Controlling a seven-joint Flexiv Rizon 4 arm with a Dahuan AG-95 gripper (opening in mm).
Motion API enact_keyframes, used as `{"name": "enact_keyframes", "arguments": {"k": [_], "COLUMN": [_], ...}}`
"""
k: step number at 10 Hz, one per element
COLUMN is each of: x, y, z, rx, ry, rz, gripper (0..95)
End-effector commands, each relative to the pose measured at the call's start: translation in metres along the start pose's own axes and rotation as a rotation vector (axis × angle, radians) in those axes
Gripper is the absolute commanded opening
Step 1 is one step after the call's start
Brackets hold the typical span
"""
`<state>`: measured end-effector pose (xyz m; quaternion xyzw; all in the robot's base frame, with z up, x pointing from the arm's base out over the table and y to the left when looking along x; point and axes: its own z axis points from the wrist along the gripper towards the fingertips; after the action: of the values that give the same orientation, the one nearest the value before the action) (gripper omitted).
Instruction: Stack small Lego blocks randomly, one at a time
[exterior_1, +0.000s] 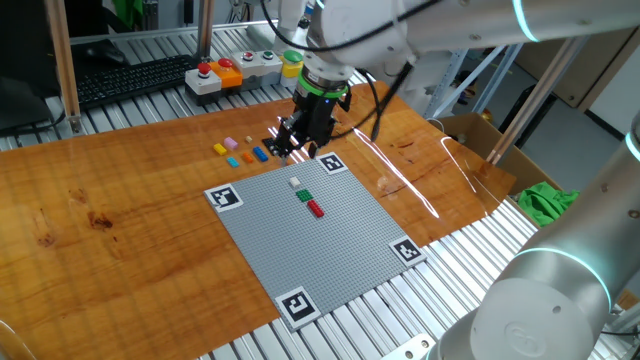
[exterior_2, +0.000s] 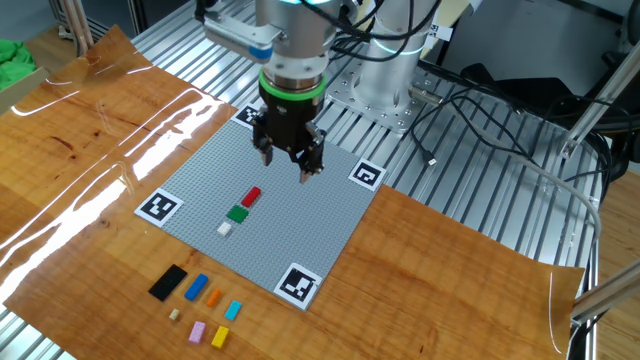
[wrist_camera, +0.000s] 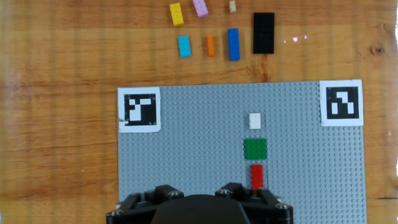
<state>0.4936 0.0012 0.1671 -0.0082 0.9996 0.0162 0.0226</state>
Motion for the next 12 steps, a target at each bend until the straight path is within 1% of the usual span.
{"name": "enact_keyframes", "arguments": {"k": [1,4,5,6,9,11,12], "x": [-0.004,-0.006,-0.007,-0.009,-0.021,-0.027,-0.029], "y": [0.000,0.000,0.000,-0.002,-0.002,-0.004,-0.005], "z": [0.001,0.006,0.010,0.017,0.032,0.038,0.039], "rx": [-0.001,0.000,0.000,0.000,-0.003,-0.006,-0.006], "ry": [0.004,0.004,0.006,0.007,0.008,0.009,0.009], "rz": [-0.003,0.000,0.003,0.004,0.024,0.033,0.032], "gripper": [0.0,0.0,0.0,0.0,0.0,0.0,0.0]}}
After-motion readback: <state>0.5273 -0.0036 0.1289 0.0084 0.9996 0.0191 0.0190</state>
